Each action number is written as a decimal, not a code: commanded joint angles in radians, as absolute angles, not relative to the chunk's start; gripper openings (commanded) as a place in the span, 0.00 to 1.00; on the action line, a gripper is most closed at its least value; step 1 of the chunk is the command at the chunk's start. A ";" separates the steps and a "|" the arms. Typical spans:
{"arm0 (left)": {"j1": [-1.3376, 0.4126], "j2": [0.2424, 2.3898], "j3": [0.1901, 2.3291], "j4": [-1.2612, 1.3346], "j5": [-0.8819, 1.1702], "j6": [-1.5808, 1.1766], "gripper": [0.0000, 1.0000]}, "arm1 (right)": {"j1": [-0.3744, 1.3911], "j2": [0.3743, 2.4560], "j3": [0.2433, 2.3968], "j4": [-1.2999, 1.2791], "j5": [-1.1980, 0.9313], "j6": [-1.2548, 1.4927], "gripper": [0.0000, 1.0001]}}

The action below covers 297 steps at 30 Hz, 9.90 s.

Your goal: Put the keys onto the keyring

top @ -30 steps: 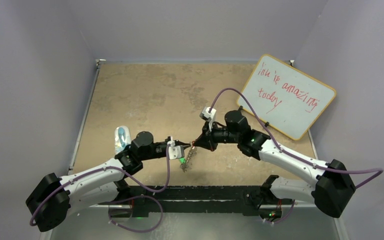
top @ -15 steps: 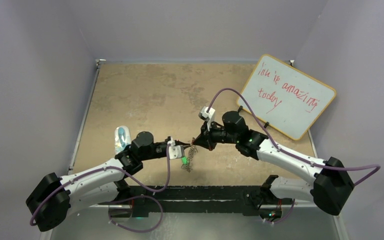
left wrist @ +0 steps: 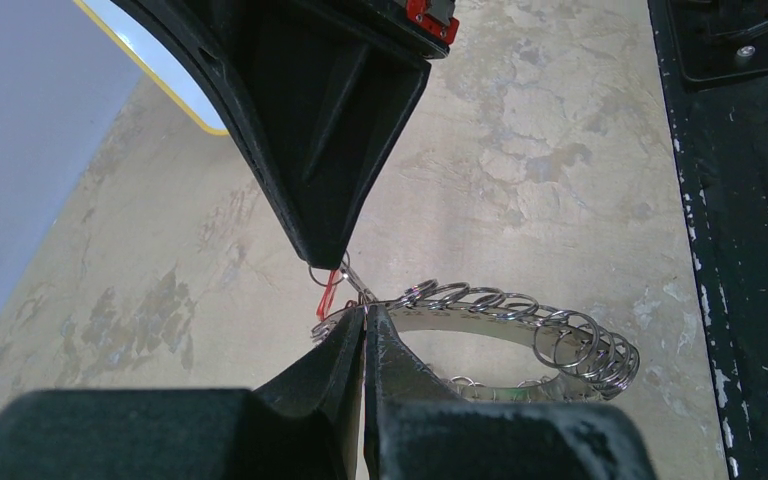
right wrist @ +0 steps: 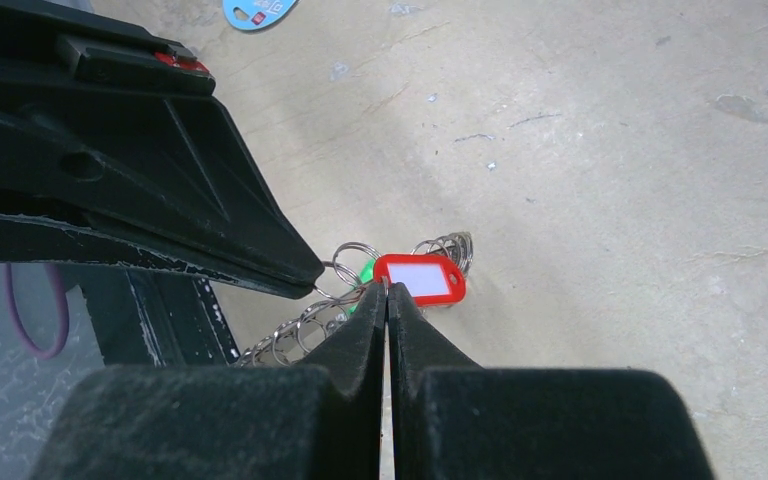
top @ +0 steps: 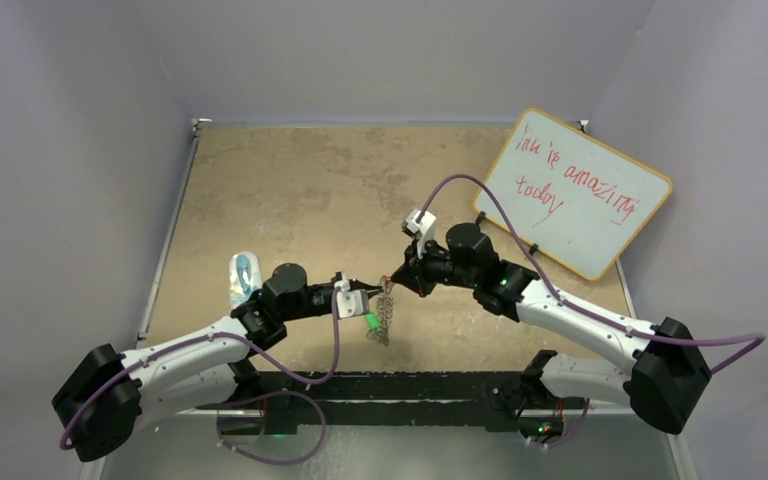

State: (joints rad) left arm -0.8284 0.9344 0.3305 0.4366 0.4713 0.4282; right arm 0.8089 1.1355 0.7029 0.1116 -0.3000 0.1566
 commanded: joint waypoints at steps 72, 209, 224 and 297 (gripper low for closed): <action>-0.869 0.963 0.284 0.576 0.333 0.402 0.33 | 0.827 1.215 0.705 0.153 -0.327 0.183 0.00; -0.919 0.934 0.129 0.913 0.216 0.140 0.00 | 0.826 1.177 0.573 0.491 -0.394 -0.132 0.00; -0.919 0.939 0.123 0.953 0.235 0.142 0.00 | 0.827 1.157 0.545 0.529 -0.436 -0.117 0.00; -0.918 0.934 0.074 1.097 0.345 0.161 0.00 | 0.826 1.137 0.498 0.615 -0.655 -0.335 0.25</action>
State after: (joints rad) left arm -0.9123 0.9531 0.0669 1.0306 0.3107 0.1539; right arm 0.8265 1.1187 0.4622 0.5980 -0.6151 -0.2928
